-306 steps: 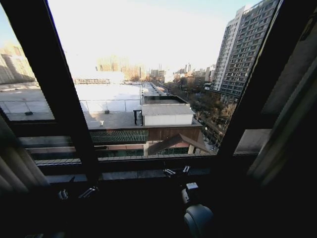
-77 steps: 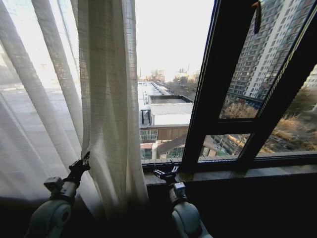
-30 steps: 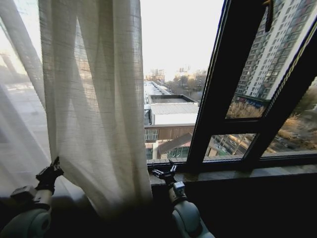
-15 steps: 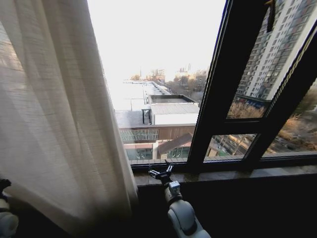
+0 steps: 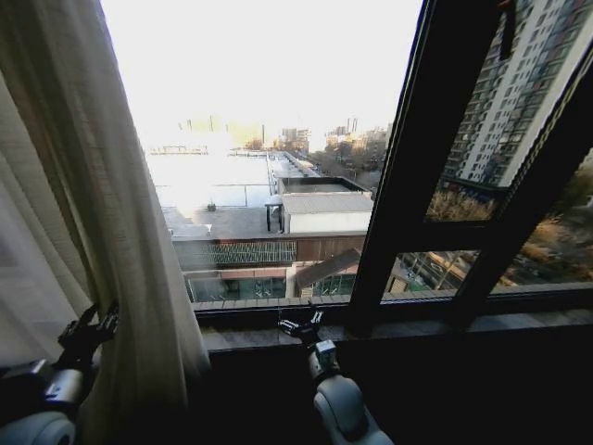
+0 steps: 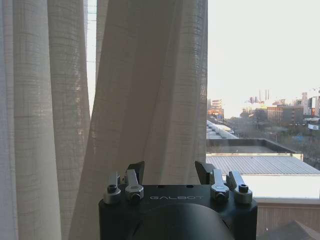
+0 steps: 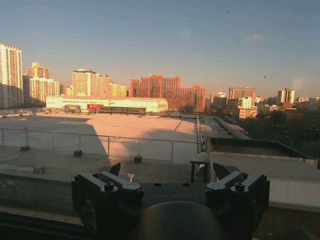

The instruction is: Open the curtains by pulling them apart, changing their state from closed to fully open.

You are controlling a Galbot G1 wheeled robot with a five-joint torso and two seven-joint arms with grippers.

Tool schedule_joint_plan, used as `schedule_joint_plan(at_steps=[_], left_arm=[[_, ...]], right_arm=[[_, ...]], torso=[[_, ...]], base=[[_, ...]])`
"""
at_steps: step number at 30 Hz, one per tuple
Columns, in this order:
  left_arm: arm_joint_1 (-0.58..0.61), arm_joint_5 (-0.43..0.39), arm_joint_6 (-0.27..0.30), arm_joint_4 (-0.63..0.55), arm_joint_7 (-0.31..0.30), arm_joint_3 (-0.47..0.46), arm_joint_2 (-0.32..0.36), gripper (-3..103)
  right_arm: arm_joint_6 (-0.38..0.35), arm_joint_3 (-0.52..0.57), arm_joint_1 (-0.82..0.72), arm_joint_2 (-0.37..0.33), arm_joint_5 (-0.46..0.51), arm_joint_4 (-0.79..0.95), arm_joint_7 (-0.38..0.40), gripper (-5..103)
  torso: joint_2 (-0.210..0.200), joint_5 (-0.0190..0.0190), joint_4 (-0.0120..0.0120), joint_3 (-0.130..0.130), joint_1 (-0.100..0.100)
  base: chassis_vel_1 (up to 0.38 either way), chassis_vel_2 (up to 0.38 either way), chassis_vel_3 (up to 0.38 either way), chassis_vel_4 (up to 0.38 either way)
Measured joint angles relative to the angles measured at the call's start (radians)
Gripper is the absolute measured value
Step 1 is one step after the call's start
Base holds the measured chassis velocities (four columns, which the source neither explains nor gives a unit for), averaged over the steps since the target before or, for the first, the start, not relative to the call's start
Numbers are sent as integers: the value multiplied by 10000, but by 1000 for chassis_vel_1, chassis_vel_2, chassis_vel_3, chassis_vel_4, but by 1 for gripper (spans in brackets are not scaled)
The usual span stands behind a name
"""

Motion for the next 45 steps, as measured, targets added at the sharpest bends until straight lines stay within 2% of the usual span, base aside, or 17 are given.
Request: schedule_joint_plan(at_steps=[1,2,5,7,11,15,21,31,35,36,40,41,45], left_arm=[[-161,0,40,81,31,152,146,60],[-161,0,40,81,31,152,146,60],[-730,-53,128,702,-25,541,760,76],[-912,-65,135,913,-107,639,934,76],[-1674,-229,171,1616,-779,1111,1430,97],[-2149,-317,229,2073,-1098,1461,1653,100],[-3077,-332,14,3079,-1042,2194,2139,100],[-4028,-205,-87,3941,-1020,2842,2635,100],[-3579,87,330,3403,-1888,2530,2223,100],[-3579,87,330,3403,-1888,2530,2223,100],[-2743,174,551,2328,-2672,2037,1511,100],[-2743,174,551,2328,-2672,2037,1511,100],[-2435,291,712,1709,-3345,1789,1272,100]], right_arm=[[2,12,-6,-4,7,18,0,100],[2,12,-6,-4,7,18,0,100],[8,14,-16,3,15,42,0,100],[12,12,-16,6,17,42,1,100],[32,12,-16,-2,22,40,1,100],[36,29,-16,-36,25,40,3,100],[54,36,-9,-16,28,58,6,100],[169,82,-87,66,10,25,11,100],[174,67,6,196,-18,-111,16,100],[174,67,6,196,-18,-111,16,100],[184,-8,121,311,-105,-292,17,100],[184,-8,121,311,-105,-292,17,100],[218,-134,113,401,-241,-348,17,100]], torso=[[0,0,-1,-1,0],[0,0,-1,-1,0],[0,-1,-1,0,0],[0,0,-2,0,1],[0,-2,-2,1,2],[0,-2,0,1,2],[-1,-3,-1,1,3],[0,-3,-3,1,2],[-1,-2,-1,1,3],[-1,-2,-1,1,3],[0,-1,2,-1,0],[0,-1,2,-1,0],[0,-1,0,-1,0]], base=[[0,0,0,0],[0,0,0,0],[0,0,0,0],[0,0,0,0],[0,0,0,0],[0,0,0,0],[0,0,0,0],[0,0,0,0],[0,0,0,0],[0,0,0,0],[0,0,0,0],[0,0,0,0],[0,0,0,0]])
